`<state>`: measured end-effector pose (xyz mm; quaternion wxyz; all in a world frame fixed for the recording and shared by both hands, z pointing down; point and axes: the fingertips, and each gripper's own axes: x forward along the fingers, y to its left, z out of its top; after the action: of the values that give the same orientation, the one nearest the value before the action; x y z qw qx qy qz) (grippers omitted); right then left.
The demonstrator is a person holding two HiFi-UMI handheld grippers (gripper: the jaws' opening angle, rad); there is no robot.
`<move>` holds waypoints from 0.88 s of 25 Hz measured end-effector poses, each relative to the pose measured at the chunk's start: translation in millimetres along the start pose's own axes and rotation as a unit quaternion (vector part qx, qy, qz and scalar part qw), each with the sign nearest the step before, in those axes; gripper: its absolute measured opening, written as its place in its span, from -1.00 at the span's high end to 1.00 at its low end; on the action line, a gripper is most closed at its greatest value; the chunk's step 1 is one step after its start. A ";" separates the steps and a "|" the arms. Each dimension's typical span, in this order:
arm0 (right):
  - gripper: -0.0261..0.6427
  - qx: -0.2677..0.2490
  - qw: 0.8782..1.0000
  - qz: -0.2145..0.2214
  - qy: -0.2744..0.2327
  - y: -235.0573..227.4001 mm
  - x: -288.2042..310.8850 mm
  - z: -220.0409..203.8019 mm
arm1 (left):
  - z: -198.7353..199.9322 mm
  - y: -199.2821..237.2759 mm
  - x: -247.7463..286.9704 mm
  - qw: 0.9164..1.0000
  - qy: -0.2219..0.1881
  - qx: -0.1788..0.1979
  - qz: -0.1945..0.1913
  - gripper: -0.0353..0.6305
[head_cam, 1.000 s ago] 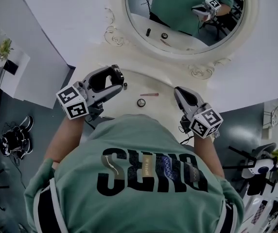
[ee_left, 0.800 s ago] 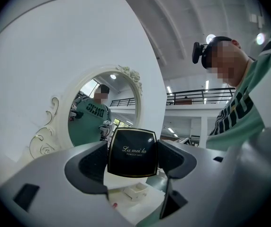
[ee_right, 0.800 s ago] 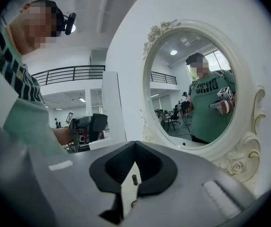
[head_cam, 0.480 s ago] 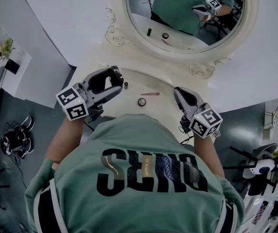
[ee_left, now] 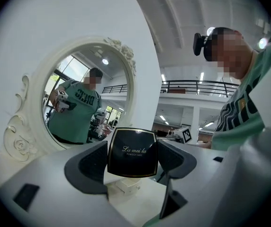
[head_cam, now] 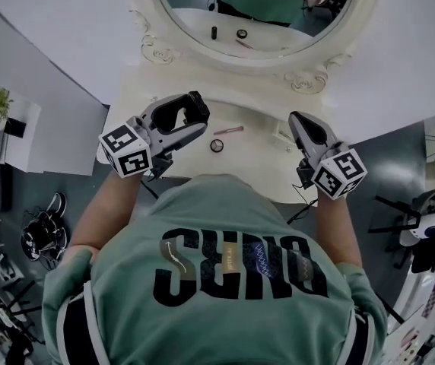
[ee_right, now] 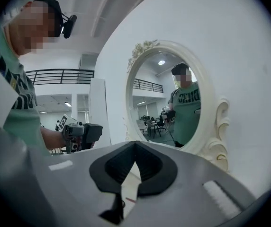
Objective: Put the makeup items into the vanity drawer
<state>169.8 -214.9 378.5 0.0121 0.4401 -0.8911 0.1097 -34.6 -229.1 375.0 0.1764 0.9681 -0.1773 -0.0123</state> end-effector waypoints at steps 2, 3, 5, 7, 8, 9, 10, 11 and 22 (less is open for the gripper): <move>0.89 0.000 1.000 -0.025 -0.013 -22.2 -14.5 5.1 | -9.9 1.8 28.9 1.000 0.025 0.001 -0.008 -0.11; 0.89 0.001 0.999 -0.037 -0.020 -34.2 -22.8 6.6 | -16.0 2.1 45.0 0.999 0.039 0.002 -0.013 -0.11; 0.89 0.006 0.997 -0.063 -0.031 -57.3 -42.0 5.6 | -30.3 -0.4 79.7 0.997 0.069 0.003 -0.026 -0.11; 0.89 0.016 0.995 -0.090 -0.037 -77.0 -64.0 -2.3 | -48.2 -5.4 116.0 0.994 0.104 0.004 -0.044 -0.11; 0.89 0.022 0.994 -0.103 -0.038 -85.3 -75.6 -8.5 | -59.1 -8.2 134.3 0.991 0.123 0.004 -0.053 -0.11; 0.89 0.029 0.992 -0.116 -0.039 -92.7 -87.2 -15.6 | -71.2 -10.7 152.6 0.988 0.143 0.003 -0.061 -0.11; 0.89 0.035 0.990 -0.128 -0.038 -99.7 -98.4 -23.0 | -84.3 -13.0 171.0 0.984 0.162 0.002 -0.068 -0.11; 0.89 0.041 0.989 -0.137 -0.037 -106.5 -108.9 -30.5 | -98.1 -14.9 189.4 0.980 0.183 0.001 -0.074 -0.11; 0.89 0.108 0.974 -0.195 -0.031 -152.2 -207.1 -102.9 | -264.0 -27.9 314.3 0.904 0.424 -0.045 -0.031 -0.11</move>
<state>408.7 -121.4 482.6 -0.0415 0.6076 -0.7707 0.1872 292.1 -224.9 625.0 0.2775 0.8782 -0.0550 0.3857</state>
